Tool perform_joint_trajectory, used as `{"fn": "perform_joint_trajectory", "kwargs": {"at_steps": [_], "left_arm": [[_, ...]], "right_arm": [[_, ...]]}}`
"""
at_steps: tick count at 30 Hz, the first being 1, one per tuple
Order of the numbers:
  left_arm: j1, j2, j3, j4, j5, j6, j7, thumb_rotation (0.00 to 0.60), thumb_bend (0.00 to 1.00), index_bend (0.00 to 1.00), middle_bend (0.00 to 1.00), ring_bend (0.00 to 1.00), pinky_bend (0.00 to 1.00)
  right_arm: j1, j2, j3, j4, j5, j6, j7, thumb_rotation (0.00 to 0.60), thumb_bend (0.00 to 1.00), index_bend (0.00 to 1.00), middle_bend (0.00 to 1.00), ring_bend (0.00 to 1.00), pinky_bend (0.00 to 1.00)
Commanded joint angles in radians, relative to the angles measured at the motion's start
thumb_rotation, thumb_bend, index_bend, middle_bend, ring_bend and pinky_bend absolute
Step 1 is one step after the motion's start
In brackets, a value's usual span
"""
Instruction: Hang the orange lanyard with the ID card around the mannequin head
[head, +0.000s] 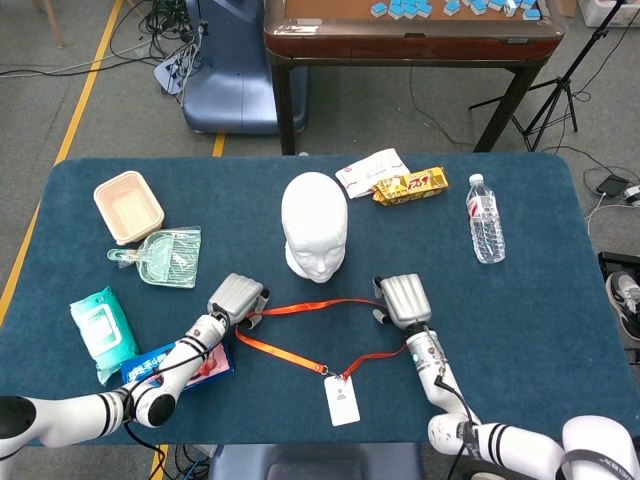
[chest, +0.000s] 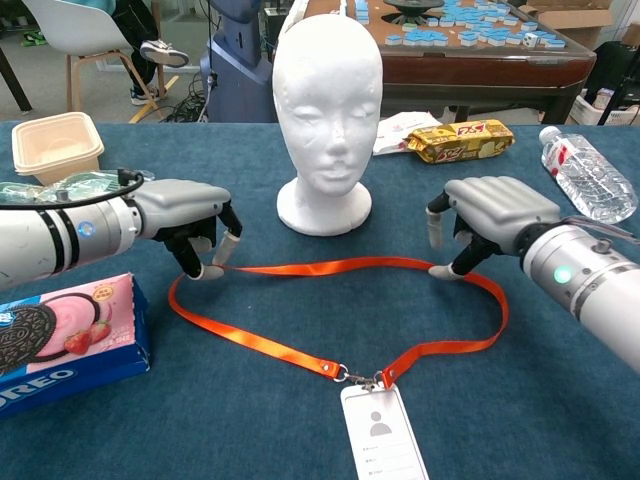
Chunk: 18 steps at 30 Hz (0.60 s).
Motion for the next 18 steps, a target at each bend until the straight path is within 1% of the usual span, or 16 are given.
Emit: {"fn": "perform_joint_trajectory", "kwargs": {"at_steps": [1, 6, 10, 18], "left_arm": [[0.001, 0.0, 0.0, -0.002, -0.001, 0.0, 0.002, 0.6, 0.31, 0.62, 0.97, 0.94, 0.83], [0.002, 0.003, 0.0, -0.006, -0.005, 0.003, 0.008, 0.6, 0.3, 0.62, 0.97, 0.94, 0.83], [0.005, 0.009, -0.006, -0.005, -0.022, 0.0, 0.004, 0.6, 0.3, 0.62, 0.97, 0.94, 0.83], [0.01, 0.019, -0.009, -0.007, -0.032, -0.005, -0.005, 0.6, 0.3, 0.62, 0.97, 0.95, 0.83]], "right_arm": [[0.024, -0.035, 0.009, 0.04, 0.016, -0.011, -0.001, 0.6, 0.24, 0.55, 1.0, 1.0, 1.0], [0.05, -0.071, 0.019, 0.082, 0.021, -0.017, 0.006, 0.6, 0.27, 0.57, 1.0, 1.0, 1.0], [0.07, -0.085, 0.026, 0.098, 0.039, -0.035, 0.0, 0.6, 0.27, 0.57, 1.0, 1.0, 1.0], [0.096, -0.085, 0.031, 0.108, 0.081, -0.084, -0.005, 0.6, 0.27, 0.57, 1.0, 1.0, 1.0]]}}
